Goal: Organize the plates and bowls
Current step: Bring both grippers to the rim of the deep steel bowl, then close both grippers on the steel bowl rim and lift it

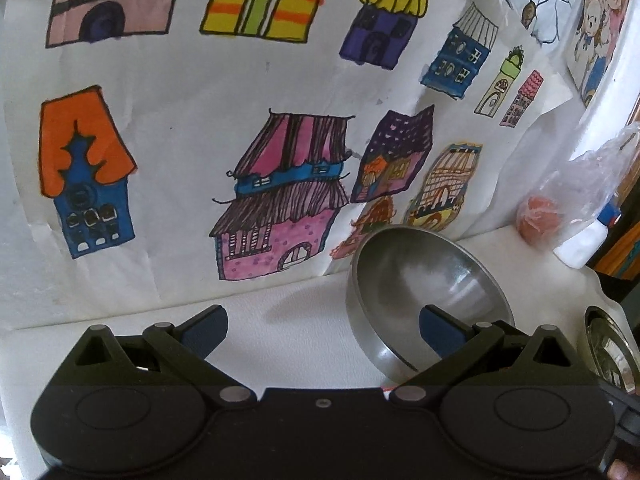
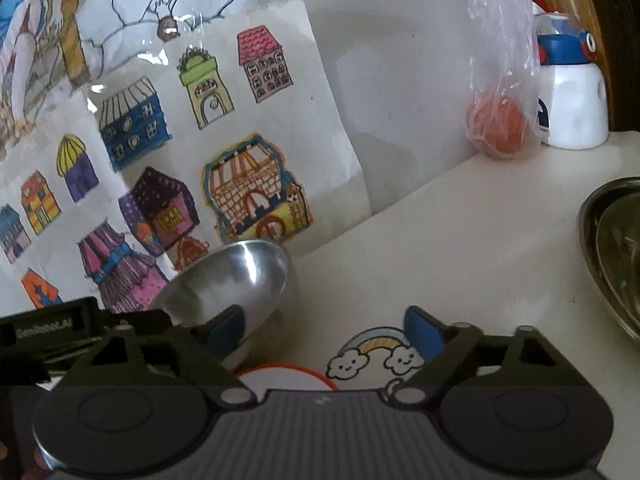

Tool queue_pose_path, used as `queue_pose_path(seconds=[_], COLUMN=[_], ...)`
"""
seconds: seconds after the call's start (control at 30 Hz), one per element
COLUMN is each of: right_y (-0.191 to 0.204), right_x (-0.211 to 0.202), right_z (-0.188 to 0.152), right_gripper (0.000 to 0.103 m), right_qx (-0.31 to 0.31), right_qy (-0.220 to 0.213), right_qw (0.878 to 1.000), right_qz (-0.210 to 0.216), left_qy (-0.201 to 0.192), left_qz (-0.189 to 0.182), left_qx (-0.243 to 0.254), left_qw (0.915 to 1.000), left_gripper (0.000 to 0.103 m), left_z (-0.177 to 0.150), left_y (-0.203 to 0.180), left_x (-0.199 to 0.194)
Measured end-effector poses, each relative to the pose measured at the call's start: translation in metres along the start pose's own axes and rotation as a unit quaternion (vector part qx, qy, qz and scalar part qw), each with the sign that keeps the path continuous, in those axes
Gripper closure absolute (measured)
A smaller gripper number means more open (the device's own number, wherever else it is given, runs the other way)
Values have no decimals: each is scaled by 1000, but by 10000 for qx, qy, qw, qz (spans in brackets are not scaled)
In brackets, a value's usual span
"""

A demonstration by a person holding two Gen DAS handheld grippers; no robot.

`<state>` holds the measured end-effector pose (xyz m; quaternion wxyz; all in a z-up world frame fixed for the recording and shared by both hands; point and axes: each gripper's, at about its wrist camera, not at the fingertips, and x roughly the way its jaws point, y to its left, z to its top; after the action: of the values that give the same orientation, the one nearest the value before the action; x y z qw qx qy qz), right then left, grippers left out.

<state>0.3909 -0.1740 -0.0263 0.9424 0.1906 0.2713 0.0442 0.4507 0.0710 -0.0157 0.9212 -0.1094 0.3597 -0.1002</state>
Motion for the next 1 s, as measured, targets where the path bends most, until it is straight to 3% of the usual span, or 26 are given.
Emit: queue_pose_path(seconds=[0.13,0.4,0.5,0.57,0.7,0.87,1.0], right_y=[2,5,6,5,5,4,3], right_x=[2,4,5,5,5,5,5], right_z=[1,0,-1,-1,0,0,0], right_gripper=[26,49,56,59,65,71,72], right_qx=[-27,-11,-9,3,53,106,155], right_qy=[21,18,11,8,27,44,44], right_qw=[9999,9994,9991,9989,9984,9976,9974], right_qz=[118,347,414,462,559,690,699], left_qy=[35,131,215,315,340,330,269], left_qz=[-59,-216,-277,-346,-401,-502,-480], left_qx=[-37,-19,24,51,126,159,118], left_qw=[10000,9997,9994,9989,9985,9981,9984], left_gripper=[8,26,40,55,61,76,77], left_z=[2,2,2,2,3,4,3], left_y=[0,-5,-8,-9,-12,-16,-15], left_x=[3,8,11,14,16,16,12])
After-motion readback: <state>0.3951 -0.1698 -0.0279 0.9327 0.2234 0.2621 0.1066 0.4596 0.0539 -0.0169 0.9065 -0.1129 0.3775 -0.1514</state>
